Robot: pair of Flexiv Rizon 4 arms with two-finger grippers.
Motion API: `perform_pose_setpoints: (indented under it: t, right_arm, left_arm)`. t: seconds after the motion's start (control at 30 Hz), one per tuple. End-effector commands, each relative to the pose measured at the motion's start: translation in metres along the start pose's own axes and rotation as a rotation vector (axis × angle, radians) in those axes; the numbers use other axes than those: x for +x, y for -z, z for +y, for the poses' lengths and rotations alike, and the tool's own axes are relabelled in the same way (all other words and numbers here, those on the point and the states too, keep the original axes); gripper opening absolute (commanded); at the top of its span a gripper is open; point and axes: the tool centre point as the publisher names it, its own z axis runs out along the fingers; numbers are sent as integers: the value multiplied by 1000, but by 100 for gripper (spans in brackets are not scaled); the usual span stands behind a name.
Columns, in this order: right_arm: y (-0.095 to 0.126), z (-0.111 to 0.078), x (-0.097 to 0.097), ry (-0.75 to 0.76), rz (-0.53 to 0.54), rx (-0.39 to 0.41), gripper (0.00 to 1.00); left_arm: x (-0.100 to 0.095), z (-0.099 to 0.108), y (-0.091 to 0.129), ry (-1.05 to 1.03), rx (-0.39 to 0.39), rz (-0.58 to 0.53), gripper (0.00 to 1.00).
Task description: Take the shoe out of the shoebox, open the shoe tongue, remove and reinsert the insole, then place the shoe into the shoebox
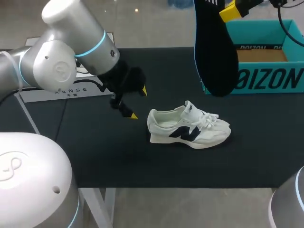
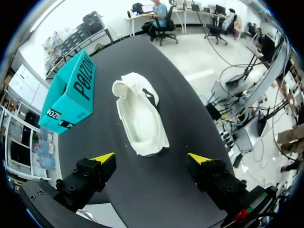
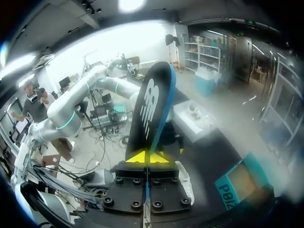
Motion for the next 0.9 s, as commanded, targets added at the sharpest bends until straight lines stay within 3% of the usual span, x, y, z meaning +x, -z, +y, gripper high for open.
perform_pose_setpoints:
  t: [0.03, 0.23, 0.47, 0.9]
  right_arm:
    - [0, 1, -1, -2, 0, 3, 0]
    - [0, 1, -1, -2, 0, 3, 0]
    - [0, 1, -1, -2, 0, 3, 0]
    - [0, 1, -1, -2, 0, 3, 0]
  left_arm:
    - [-8, -16, -2, -31, 6, -20, 100]
    - [-28, -33, -16, -71, 6, -37, 100]
    - [-50, -39, -57, -82, -3, -37, 100]
    - [-60, -43, -126, -4, -8, 20, 100]
